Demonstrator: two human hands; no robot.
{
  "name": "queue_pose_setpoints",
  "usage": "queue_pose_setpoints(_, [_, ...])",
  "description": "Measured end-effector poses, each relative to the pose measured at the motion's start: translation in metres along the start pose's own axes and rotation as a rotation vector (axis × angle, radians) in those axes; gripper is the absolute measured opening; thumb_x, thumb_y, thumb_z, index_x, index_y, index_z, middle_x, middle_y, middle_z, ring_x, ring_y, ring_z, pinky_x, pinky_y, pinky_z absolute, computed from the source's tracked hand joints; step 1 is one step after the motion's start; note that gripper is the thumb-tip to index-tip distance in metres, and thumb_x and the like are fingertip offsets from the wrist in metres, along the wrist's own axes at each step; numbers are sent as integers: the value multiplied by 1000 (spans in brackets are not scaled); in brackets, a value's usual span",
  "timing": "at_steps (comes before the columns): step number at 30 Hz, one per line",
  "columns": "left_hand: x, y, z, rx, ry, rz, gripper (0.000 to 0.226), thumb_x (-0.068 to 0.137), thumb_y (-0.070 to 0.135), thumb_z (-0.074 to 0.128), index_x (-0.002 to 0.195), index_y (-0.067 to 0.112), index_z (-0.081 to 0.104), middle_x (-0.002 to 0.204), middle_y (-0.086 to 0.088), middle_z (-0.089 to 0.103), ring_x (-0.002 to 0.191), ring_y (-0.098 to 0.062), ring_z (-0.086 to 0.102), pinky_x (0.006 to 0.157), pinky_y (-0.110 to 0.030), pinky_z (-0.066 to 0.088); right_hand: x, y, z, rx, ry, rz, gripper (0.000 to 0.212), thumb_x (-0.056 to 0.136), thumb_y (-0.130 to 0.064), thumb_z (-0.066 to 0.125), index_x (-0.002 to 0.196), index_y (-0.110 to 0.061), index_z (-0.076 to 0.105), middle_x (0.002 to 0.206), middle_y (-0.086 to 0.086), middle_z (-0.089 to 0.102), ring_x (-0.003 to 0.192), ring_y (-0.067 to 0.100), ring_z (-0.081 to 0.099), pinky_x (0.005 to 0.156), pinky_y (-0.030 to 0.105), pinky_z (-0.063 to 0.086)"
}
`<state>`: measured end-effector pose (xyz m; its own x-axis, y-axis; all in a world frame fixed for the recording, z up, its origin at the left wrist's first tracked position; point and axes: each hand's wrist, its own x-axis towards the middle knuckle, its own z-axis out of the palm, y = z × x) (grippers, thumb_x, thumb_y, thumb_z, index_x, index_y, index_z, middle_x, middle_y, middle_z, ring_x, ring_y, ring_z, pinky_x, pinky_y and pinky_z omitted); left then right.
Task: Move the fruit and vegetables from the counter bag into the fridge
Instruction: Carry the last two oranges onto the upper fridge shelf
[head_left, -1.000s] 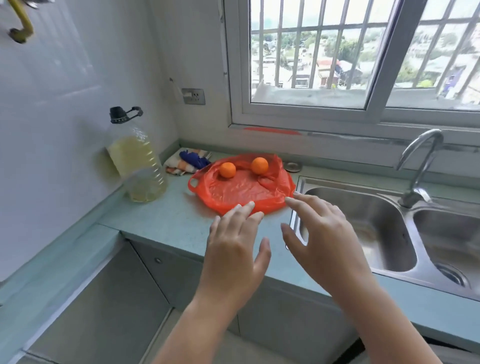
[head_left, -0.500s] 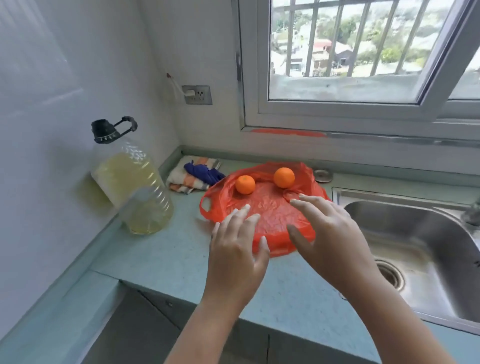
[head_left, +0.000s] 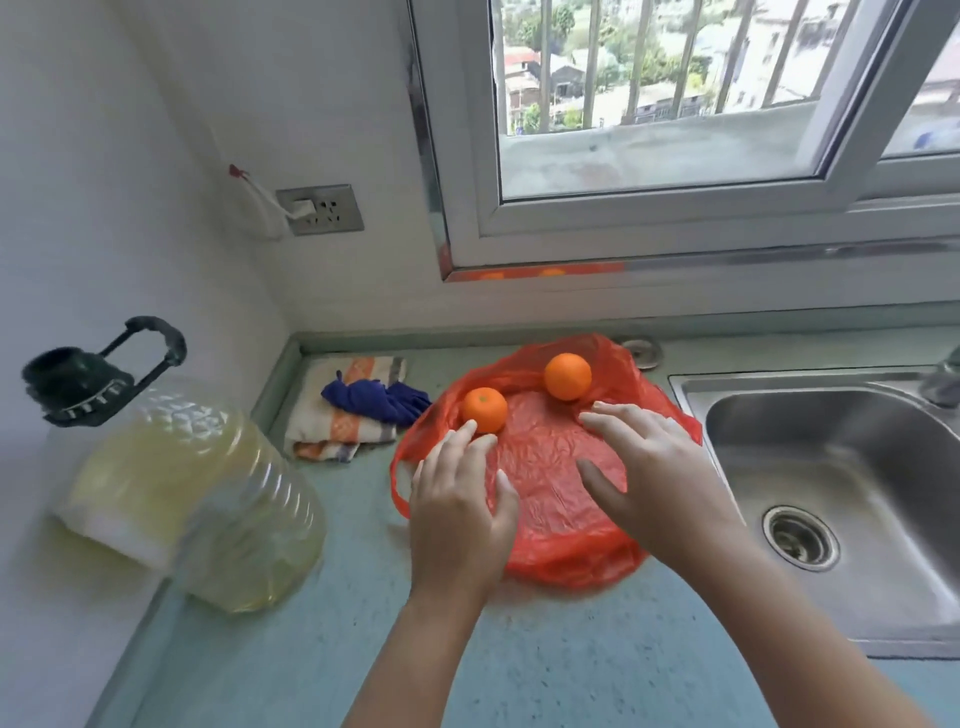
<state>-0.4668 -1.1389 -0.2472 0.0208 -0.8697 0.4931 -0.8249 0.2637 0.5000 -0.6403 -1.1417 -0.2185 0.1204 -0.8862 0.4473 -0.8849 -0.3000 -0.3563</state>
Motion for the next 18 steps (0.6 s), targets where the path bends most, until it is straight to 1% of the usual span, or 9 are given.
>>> queue_pose_setpoints(5, [28, -19, 20, 11, -37, -36, 43, 81, 31, 39, 110, 10, 63, 122, -10, 60, 114, -29, 54, 95, -43, 40, 31, 17, 25, -11, -50, 16, 39, 74, -31, 60, 107, -11, 65, 109, 9, 66, 103, 31, 61, 82, 56, 49])
queue_pose_setpoints(9, [51, -32, 41, 35, -85, -56, 44, 80, 32, 38, 108, 11, 64, 120, -11, 61, 112, -30, 55, 95, -45, 40, 58, 37, 44, -32, -80, 34, 37, 72, -21, 73, 106, -9, 65, 106, 10, 67, 100, 32, 62, 80, 55, 50])
queue_pose_setpoints(13, [77, -50, 64, 50, -103, -82, 40, 80, 30, 43, 108, 10, 63, 120, -12, 61, 113, -31, 54, 96, -47, 40, 87, 56, 63, -52, -96, 36, 35, 71, -24, 68, 102, -8, 66, 101, 10, 67, 92, 34, 63, 77, 55, 51])
queue_pose_setpoints(14, [82, -54, 70, 56, -110, -94, 39, 80, 29, 46, 109, 10, 63, 121, -12, 60, 115, -32, 53, 97, -47, 39, 94, 62, 69, -56, -105, 38, 35, 70, -24, 69, 101, -8, 66, 99, 10, 67, 91, 34, 63, 77, 54, 51])
queue_pose_setpoints(16, [93, -62, 84, 61, -128, -113, 41, 80, 31, 44, 110, 9, 62, 122, -12, 59, 116, -31, 52, 99, -46, 37, 107, 75, 81, -56, -123, 50, 34, 68, -19, 74, 99, -7, 66, 98, 11, 67, 89, 35, 63, 77, 52, 51])
queue_pose_setpoints(18, [102, -69, 97, 42, -154, -136, 41, 81, 32, 44, 110, 9, 62, 123, -12, 59, 117, -31, 51, 99, -46, 37, 118, 87, 93, -55, -143, 63, 36, 67, -17, 77, 100, -7, 66, 99, 12, 67, 87, 37, 63, 75, 47, 52])
